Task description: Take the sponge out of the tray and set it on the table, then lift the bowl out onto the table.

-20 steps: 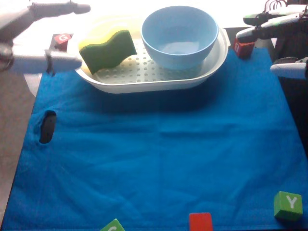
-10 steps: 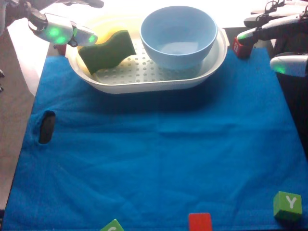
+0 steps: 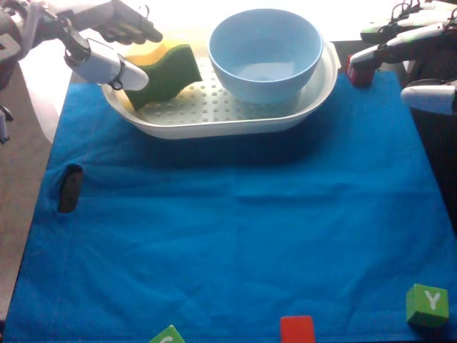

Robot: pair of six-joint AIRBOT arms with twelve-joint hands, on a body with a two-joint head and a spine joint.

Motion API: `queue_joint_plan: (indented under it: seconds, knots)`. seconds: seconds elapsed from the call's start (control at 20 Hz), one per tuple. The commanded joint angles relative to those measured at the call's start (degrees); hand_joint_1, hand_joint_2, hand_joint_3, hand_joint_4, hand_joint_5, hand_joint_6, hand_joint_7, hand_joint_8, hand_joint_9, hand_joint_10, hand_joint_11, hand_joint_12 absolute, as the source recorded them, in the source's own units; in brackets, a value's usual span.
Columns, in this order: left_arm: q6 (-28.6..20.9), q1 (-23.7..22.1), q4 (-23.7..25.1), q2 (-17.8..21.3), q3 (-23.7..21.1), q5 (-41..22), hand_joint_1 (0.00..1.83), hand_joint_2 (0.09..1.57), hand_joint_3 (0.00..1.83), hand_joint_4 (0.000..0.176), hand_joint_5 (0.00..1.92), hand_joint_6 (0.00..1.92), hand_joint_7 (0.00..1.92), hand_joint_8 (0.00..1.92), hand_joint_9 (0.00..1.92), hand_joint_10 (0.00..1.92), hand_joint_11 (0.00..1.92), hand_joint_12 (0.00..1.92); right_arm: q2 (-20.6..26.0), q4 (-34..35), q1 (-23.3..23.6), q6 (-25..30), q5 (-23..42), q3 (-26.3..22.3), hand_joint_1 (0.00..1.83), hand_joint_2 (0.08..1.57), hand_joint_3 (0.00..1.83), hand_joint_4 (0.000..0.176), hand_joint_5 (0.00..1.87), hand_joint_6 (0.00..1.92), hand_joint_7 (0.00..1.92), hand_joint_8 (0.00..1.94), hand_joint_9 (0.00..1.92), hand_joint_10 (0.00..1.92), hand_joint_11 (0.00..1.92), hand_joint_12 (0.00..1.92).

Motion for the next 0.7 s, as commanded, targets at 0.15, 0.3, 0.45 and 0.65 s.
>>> queue_joint_plan:
  seconds: [0.15,0.3,0.45,0.65]
  knots:
    - [-3.33,1.16,-0.84,-1.80,1.59,-6.13,1.13,1.11,0.00,0.046,0.62,0.00,0.76,0.02,0.78,0.06,0.26,1.18,-0.12,3.51,0.59,0.39,5.38,0.30,0.75,1.38,0.00,0.092,0.59,0.00,0.32,0.00,0.24,0.01,0.06,0.44]
    - [-3.40,1.27,-0.84,-2.32,2.06,-6.02,1.33,1.18,0.00,0.006,0.79,0.01,0.81,1.27,0.76,0.31,0.10,1.34,-0.15,3.52,0.59,0.49,5.38,0.30,0.76,1.36,0.00,0.107,0.60,0.00,0.33,0.00,0.25,0.00,0.00,0.57]
    - [-3.49,1.22,-0.84,-2.38,2.06,-6.61,1.35,1.21,0.00,0.000,0.76,1.05,0.89,1.30,0.64,1.58,0.06,1.54,-0.25,3.52,0.59,0.62,5.38,0.31,0.76,1.36,0.00,0.108,0.59,0.00,0.32,0.00,0.24,0.00,0.00,0.59]
    - [-3.50,0.25,-0.40,-1.42,1.35,-7.61,1.35,1.21,0.00,0.000,0.79,1.02,0.86,1.35,0.65,1.56,0.00,1.61,-0.29,3.51,0.57,0.80,5.33,0.30,0.77,1.36,0.00,0.085,0.61,0.00,0.34,0.00,0.27,0.00,0.01,0.66]
